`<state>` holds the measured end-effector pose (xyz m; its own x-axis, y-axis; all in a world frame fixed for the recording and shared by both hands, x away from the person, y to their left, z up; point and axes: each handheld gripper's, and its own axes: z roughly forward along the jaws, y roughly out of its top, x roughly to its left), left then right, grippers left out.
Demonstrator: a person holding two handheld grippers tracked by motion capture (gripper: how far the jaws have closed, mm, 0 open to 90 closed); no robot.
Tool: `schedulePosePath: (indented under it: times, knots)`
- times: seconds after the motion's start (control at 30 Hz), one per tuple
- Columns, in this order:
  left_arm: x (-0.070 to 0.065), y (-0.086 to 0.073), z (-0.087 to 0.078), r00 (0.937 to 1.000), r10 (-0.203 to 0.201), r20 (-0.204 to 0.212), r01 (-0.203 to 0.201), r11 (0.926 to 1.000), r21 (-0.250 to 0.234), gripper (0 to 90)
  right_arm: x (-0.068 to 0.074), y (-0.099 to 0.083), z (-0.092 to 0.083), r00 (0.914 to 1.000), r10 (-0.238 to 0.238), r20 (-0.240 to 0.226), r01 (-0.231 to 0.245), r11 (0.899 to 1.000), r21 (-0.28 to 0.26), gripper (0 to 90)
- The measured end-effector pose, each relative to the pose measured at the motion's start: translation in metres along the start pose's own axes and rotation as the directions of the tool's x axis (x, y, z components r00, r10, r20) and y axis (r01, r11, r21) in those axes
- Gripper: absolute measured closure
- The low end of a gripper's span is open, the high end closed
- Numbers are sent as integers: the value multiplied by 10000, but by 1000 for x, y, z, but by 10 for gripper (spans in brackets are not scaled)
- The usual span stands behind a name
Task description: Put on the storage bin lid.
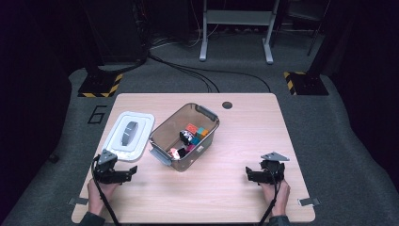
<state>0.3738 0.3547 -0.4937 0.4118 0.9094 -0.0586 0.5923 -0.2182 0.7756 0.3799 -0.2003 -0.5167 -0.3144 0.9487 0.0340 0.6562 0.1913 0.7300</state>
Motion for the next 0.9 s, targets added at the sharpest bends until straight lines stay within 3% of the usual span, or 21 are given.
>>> schedulePosePath:
  times: [0.13,0.4,0.63,0.9]
  knots:
    - [8,9,4,9999,-126,46,126,9999,-10,42,-3,-6,6,10000,-56,25,56,9998,185,27]
    - [31,28,18,9984,-554,138,553,9984,83,40,-4,-9,7,9997,-179,165,178,9998,63,28]
    - [46,41,36,9966,-800,205,787,9953,570,36,-4,-9,7,9996,-180,222,178,9998,70,28]
    - [58,59,58,9955,-945,-24,944,9927,749,61,-3,-10,7,9996,-164,243,162,9998,81,28]
